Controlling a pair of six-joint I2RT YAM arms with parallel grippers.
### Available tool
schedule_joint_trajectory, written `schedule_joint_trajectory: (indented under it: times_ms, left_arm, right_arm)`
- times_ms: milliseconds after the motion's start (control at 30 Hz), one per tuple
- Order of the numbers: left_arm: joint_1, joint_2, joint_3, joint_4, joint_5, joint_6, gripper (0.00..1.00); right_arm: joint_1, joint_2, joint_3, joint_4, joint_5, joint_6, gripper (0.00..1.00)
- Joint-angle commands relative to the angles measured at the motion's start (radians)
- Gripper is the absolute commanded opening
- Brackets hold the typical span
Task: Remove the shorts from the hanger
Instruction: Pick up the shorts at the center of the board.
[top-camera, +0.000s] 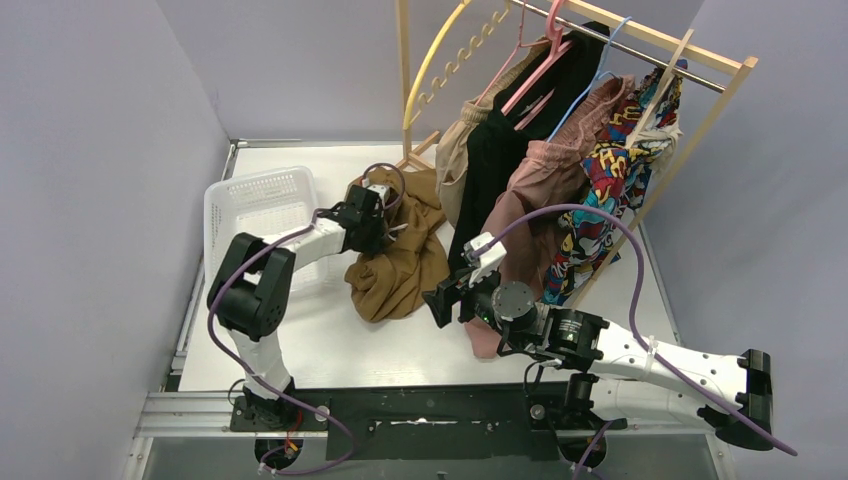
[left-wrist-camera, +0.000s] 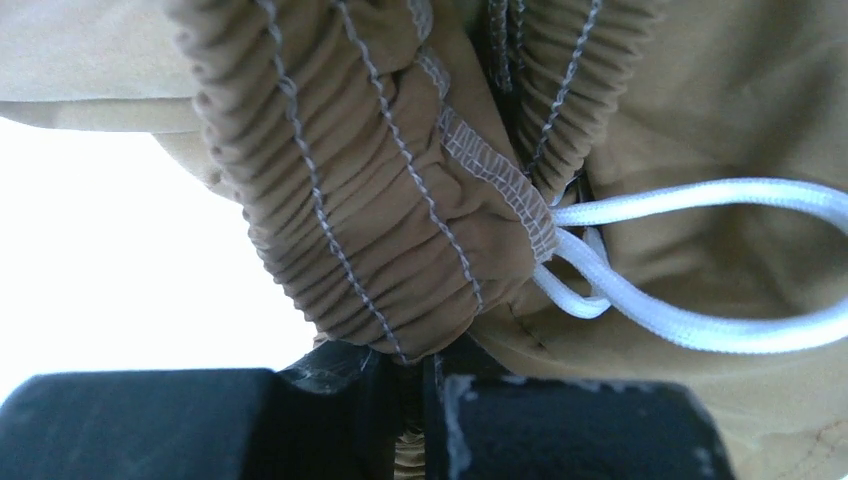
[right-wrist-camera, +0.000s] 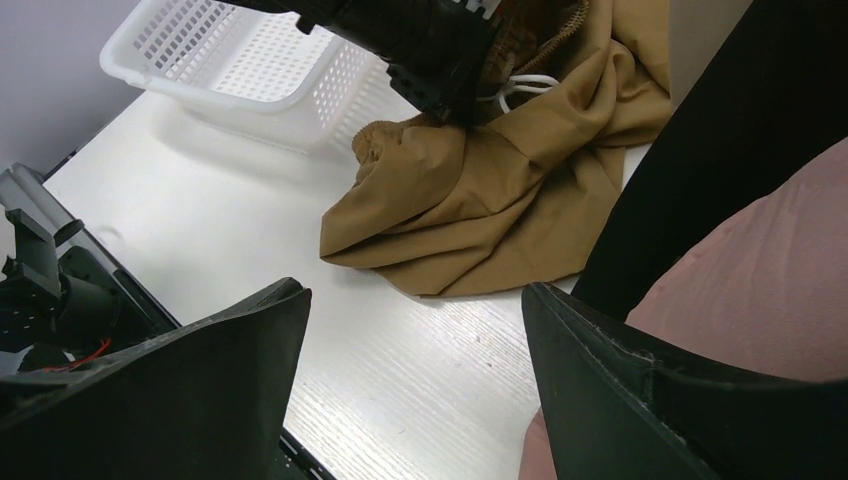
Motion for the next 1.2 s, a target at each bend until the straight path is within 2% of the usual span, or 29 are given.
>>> schedule_joint_trajectory:
  times_ms: [0,167,267,467,700,733,800,900,967,1167]
  left_arm:
    - [-0.026,-0.172,0.020,-0.055,-0.075,0.027,0.00]
    - [-0.097,-0.370,0.087,-0.148,-0.220,0.143,0.00]
    - [-0.134,-0.469,0.110,-0.227,-0.251,0.181,0.00]
    - [-0.182,-0.552,0.084,-0.403,-0.107,0.203,0.00]
    - [-0.239,-0.475,-0.081,-0.269,0.021,0.132,0.00]
    - [-0.251,-0.453,-0.096,-0.242,0.015,0.119,0.02]
    - [-0.260,-0.404,-0.113,-0.201,0.005,0.104,0.14]
    - [-0.261,-0.347,-0.115,-0.169,-0.012,0.086,0.21]
    - [-0.261,-0.335,-0.120,-0.152,-0.026,0.076,0.40]
    - [-0.255,-0.388,-0.139,-0.098,-0.070,0.067,0.67]
  right_arm:
    - [0.009,-0.033,0.004,0.029,0.055,0.014,0.80]
    - [0.009,-0.051,-0.009,0.043,0.085,0.019,0.80]
    - [0.009,-0.069,-0.026,0.063,0.096,0.020,0.80]
    - [0.009,-0.107,-0.062,0.110,0.126,0.030,0.80]
    - [0.010,-0.129,-0.078,0.137,0.145,0.033,0.80]
    - [0.009,-0.128,-0.075,0.130,0.147,0.036,0.80]
    - [0.009,-0.130,-0.072,0.121,0.152,0.042,0.80]
    - [0.008,-0.133,-0.074,0.113,0.157,0.054,0.80]
    - [0.009,-0.136,-0.074,0.103,0.161,0.064,0.80]
    - [0.009,-0.145,-0.085,0.095,0.169,0.076,0.80]
